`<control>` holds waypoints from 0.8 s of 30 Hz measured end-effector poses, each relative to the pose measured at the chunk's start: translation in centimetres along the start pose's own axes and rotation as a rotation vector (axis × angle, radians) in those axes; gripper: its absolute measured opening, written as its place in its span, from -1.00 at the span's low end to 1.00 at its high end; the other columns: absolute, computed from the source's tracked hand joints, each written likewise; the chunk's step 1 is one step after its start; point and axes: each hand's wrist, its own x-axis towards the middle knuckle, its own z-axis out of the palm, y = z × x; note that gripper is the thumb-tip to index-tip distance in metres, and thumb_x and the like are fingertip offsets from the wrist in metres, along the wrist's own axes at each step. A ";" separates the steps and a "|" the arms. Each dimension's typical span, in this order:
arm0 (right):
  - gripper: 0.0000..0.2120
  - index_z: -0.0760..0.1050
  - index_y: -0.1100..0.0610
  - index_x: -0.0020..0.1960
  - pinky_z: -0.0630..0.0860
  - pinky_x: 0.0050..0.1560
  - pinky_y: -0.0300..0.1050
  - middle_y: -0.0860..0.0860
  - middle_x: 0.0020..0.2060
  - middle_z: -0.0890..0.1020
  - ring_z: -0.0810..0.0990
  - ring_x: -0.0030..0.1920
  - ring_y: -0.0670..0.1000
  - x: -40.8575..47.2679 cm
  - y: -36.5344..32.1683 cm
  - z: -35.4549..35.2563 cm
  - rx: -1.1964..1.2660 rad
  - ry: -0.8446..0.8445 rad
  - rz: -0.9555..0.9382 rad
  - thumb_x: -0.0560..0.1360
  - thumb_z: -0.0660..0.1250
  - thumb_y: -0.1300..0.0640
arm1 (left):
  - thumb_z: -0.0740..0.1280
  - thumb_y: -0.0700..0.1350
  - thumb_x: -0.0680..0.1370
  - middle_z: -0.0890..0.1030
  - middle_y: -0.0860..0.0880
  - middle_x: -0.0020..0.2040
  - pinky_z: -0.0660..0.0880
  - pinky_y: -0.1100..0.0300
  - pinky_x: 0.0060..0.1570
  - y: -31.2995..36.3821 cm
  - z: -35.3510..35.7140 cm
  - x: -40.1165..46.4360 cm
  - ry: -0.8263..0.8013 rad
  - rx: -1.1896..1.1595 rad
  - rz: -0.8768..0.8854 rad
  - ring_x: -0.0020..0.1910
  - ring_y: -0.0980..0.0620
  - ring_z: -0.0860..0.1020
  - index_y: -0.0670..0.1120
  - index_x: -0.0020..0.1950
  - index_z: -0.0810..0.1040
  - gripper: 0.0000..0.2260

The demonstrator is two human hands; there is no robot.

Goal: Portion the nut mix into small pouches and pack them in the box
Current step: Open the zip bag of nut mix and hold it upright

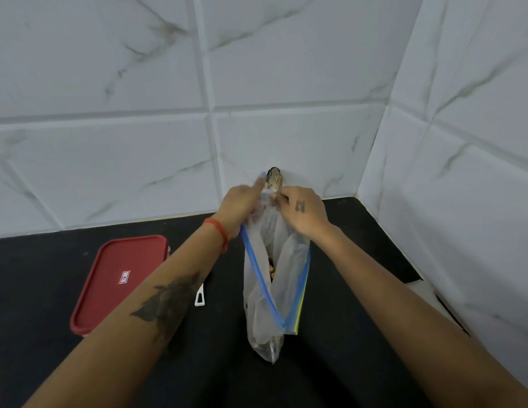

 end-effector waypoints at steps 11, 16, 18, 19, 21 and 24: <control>-0.88 0.55 0.24 0.00 0.56 0.03 -0.03 0.13 -0.19 0.62 0.60 -0.15 0.07 1.5 0.2 1.2 1.262 -0.246 0.724 0.57 0.28 0.20 | 0.30 -0.07 0.59 0.62 -0.13 -0.36 0.57 0.04 -0.01 -1.1 -0.6 1.1 -0.175 -0.518 -0.300 -0.32 -0.03 0.58 -0.24 -0.21 0.53 -0.73; -0.61 0.55 0.15 0.04 0.55 0.11 0.06 0.07 -0.02 0.62 0.60 0.02 0.10 -0.8 0.3 1.6 0.552 -0.102 0.560 0.54 0.20 -0.16 | 0.23 0.07 0.60 0.50 -0.11 -0.27 0.40 0.17 -0.35 -2.6 0.4 -0.2 0.028 -0.040 -0.082 -0.31 -0.01 0.47 -0.15 -0.21 0.47 -0.68; -0.51 0.53 0.17 -0.09 0.57 0.03 0.05 0.02 -0.13 0.62 0.62 -0.06 0.10 -2.7 0.4 0.3 0.246 -0.094 0.438 0.50 0.18 -0.27 | 0.27 0.08 0.57 0.45 -0.05 -0.35 0.33 0.22 -0.41 -3.3 -0.4 -1.8 0.046 0.183 0.050 -0.38 0.04 0.42 -0.11 -0.31 0.43 -0.65; -0.50 0.55 0.20 -0.08 0.58 0.01 0.06 0.04 -0.15 0.64 0.64 -0.10 0.10 -3.6 0.3 -0.2 0.180 -0.107 0.418 0.49 0.21 -0.26 | 0.30 0.05 0.56 0.50 -0.05 -0.33 0.39 0.22 -0.39 -3.8 -0.7 -2.5 0.017 0.195 0.040 -0.36 0.05 0.46 -0.13 -0.28 0.48 -0.69; -0.60 0.60 0.24 -0.05 0.62 -0.05 0.04 0.10 -0.17 0.67 0.67 -0.19 0.07 -5.3 -0.2 -0.6 0.245 -0.166 0.419 0.51 0.28 -0.12 | 0.32 -0.08 0.56 0.59 -0.07 -0.23 0.50 0.19 -0.31 -4.8 -1.1 -3.7 -0.059 0.111 -0.049 -0.26 0.04 0.55 -0.17 -0.20 0.57 -0.80; -0.80 0.62 0.24 -0.08 0.64 -0.07 0.00 0.14 -0.11 0.67 0.66 -0.14 0.05 -6.3 -1.2 0.0 0.532 -0.179 0.532 0.55 0.28 0.14 | 0.29 -0.20 0.57 0.61 -0.15 -0.10 0.57 0.11 -0.22 -5.3 -0.8 -4.0 -0.039 -0.172 -0.187 -0.18 -0.01 0.56 -0.19 -0.06 0.61 -0.88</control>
